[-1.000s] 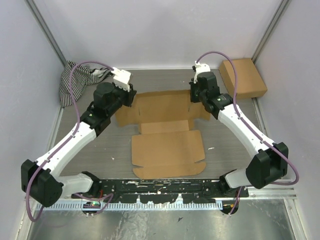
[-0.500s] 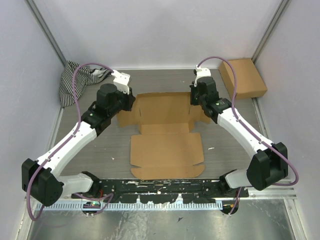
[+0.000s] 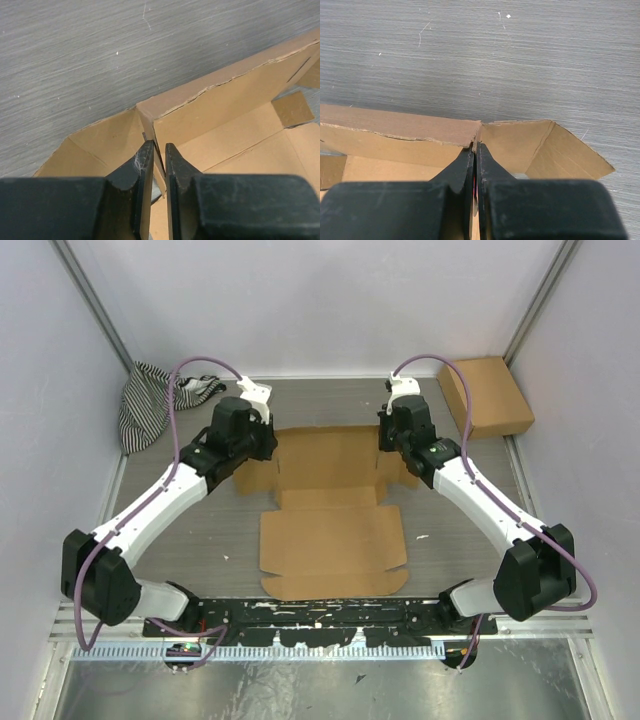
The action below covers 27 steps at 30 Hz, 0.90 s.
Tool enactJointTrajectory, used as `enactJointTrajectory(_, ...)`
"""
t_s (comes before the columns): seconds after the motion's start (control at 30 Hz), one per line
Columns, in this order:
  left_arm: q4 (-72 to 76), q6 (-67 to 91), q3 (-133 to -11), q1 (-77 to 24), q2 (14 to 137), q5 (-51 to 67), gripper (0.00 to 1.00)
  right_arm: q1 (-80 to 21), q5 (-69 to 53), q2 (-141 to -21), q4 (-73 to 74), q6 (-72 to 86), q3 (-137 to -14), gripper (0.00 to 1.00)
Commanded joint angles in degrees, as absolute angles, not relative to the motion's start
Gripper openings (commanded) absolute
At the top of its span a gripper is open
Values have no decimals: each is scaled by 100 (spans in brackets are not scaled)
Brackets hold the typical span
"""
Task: Fold the paper box
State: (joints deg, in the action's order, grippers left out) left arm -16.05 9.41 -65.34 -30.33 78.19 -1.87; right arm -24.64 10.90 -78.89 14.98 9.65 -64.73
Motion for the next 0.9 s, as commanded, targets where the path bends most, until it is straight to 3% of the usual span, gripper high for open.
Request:
enactJointTrajectory(0.0,-2129,1127,-6978,-3050,8084,-317,18,-2505,1125,-7716,1185,1035,-6527,3)
enactJointTrajectory(0.27,-2226,1328,-6994,-3051,8185,-781,0,-2505,1050,-7724,1405,1000,-6649,8)
enactJointTrajectory(0.33,-2034,1336,-6842,-3050,8133,-871,0,-2505,1022,-7709,1538,1031,-6727,32)
enactJointTrajectory(0.4,-1715,1353,-6573,-3050,8026,-998,0,-2507,959,-7573,1595,1033,-6757,64)
enactJointTrajectory(0.5,-1128,1377,-6102,-3049,7832,-1135,0,-2505,913,-7236,1608,1005,-6832,78)
enactJointTrajectory(0.7,578,1262,-4870,-3050,7326,-1247,0,-2061,1134,-6794,1549,876,-7107,75)
enactJointTrajectory(0.87,1928,1046,-4119,-3050,6710,-1031,0,-219,160,-7385,1370,1263,-7062,69)
